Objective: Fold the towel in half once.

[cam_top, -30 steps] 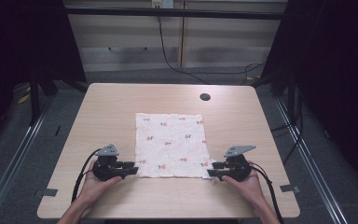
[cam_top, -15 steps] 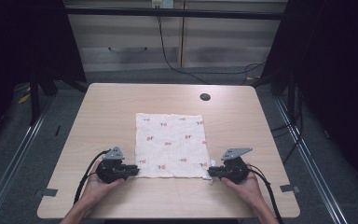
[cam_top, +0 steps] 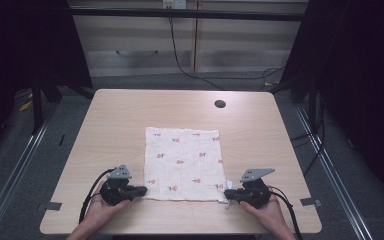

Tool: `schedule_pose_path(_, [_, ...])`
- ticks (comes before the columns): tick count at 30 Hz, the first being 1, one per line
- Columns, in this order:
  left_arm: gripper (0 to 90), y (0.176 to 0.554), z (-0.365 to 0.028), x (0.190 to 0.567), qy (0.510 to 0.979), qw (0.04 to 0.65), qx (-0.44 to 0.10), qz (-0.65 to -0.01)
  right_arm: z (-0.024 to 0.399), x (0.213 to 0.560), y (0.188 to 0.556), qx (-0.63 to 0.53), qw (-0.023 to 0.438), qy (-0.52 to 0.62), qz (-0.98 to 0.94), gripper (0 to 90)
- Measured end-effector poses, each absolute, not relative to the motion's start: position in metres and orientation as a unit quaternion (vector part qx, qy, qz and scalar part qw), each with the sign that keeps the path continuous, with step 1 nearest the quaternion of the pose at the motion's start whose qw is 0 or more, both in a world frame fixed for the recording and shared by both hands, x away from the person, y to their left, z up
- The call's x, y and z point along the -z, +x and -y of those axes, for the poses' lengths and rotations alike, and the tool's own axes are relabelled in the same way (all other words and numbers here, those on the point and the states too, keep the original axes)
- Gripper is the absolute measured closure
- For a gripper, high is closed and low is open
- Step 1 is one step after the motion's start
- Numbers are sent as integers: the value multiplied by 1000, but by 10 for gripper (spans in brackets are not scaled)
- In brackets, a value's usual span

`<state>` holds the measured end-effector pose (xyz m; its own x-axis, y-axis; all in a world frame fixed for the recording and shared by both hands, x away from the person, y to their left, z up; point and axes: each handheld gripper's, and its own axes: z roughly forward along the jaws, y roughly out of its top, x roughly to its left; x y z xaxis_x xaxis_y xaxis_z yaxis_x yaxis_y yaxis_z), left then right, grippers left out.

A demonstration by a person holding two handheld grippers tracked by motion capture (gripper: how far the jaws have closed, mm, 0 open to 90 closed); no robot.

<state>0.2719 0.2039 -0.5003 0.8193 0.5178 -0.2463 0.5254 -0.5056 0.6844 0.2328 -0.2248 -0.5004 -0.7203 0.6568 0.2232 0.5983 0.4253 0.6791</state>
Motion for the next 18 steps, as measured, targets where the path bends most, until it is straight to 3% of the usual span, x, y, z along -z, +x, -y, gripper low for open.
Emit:
schedule_pose_path(10, [866, 248, -208, 498, 874, 392, 37, -284, 228, 499, 202, -387, 15, 367, -846, 823])
schedule_pose_path(12, [827, 248, -209, 498, 873, 395, 39, -283, 227, 498, 202, -390, 15, 363, -846, 776])
schedule_pose_path(13, [763, 247, -210, 498, 871, 396, 37, -287, 228, 492, 204, -406, 19, 363, -839, 723])
schedule_pose_path(18, [679, 255, -214, 488, 854, 427, 30, -296, 232, 474, 222, -427, 37, 357, -830, 716])
